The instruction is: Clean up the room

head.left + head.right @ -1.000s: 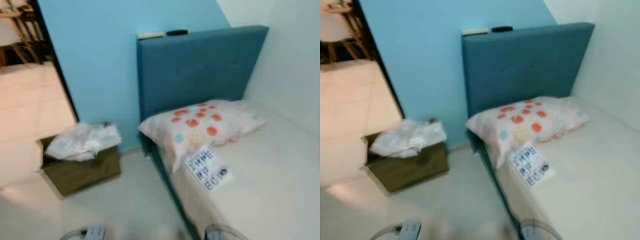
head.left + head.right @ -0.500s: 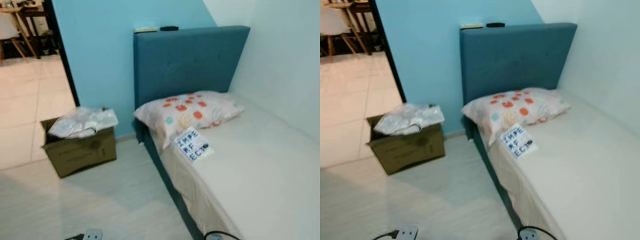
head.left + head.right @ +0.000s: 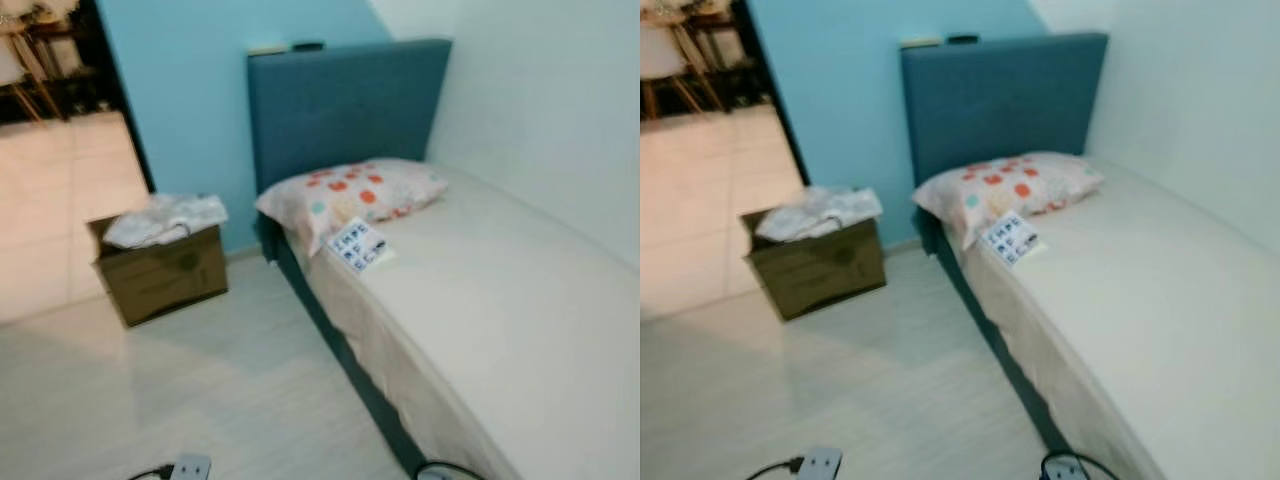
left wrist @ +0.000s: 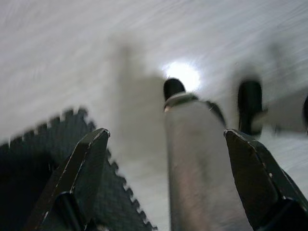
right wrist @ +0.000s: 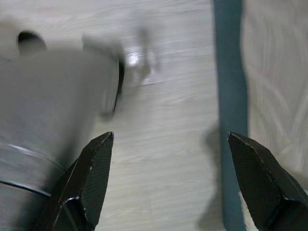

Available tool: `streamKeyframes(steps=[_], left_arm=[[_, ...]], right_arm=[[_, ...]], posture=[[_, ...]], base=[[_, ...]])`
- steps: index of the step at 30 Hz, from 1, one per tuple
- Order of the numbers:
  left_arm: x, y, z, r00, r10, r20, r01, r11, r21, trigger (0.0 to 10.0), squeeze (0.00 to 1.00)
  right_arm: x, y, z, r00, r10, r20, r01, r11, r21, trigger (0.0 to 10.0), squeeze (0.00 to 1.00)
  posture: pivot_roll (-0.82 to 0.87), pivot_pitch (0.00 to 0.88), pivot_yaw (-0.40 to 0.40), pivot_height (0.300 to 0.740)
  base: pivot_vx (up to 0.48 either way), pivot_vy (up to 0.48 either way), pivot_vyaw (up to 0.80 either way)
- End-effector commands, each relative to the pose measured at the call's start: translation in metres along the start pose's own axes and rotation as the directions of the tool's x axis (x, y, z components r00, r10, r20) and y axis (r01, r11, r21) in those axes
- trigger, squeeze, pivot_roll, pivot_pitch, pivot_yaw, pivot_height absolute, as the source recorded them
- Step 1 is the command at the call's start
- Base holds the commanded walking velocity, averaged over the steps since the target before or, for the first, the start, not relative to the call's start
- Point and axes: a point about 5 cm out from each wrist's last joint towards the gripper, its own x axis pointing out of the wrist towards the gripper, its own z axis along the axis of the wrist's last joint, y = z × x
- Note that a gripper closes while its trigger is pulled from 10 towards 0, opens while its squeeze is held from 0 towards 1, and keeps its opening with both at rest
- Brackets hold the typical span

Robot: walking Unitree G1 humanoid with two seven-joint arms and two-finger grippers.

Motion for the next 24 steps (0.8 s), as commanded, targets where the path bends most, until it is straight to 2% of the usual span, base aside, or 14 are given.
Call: streamKeyframes(steps=[1,5,11,24], left_arm=[[0.0,-0.0026,-0.0023,1.0,-0.008,-0.009,0.008,1.0,0.009,10.0,0.0],[0.0,-0.0034,-0.0024,1.0,-0.01,-0.01,0.01,1.0,0.01,10.0,0.0],[0.0001,-0.0047,-0.0016,1.0,-0.012,-0.004,0.012,1.0,0.003,10.0,0.0],[0.0001,-0.005,-0.0018,1.0,-0.015,0.0,0.015,1.0,-0.021,10.0,0.0]], right_arm=[[0.0003,0.0029,-0.0002,1.0,0.012,0.0,-0.012,1.0,0.015,10.0,0.0],[0.0002,0.0023,-0.0004,1.0,0.011,-0.001,-0.011,1.0,0.017,10.0,0.0],[0.0,0.0006,-0.001,1.0,0.005,-0.007,-0.006,1.0,-0.004,10.0,0.0],[-0.0002,-0.0009,-0.0026,1.0,0.0,-0.021,0.0,1.0,-0.025,10.0,0.0]], posture=[[-0.1,0.0,-0.001,0.735],[-0.1,0.0,-0.001,0.735],[-0.1,0.0,-0.004,0.735],[-0.1,0.0,-0.014,0.735]], base=[[-0.48,0.0,0.0],[-0.48,0.0,0.0],[-0.48,0.0,-0.65],[0.0,0.0,-0.73]])
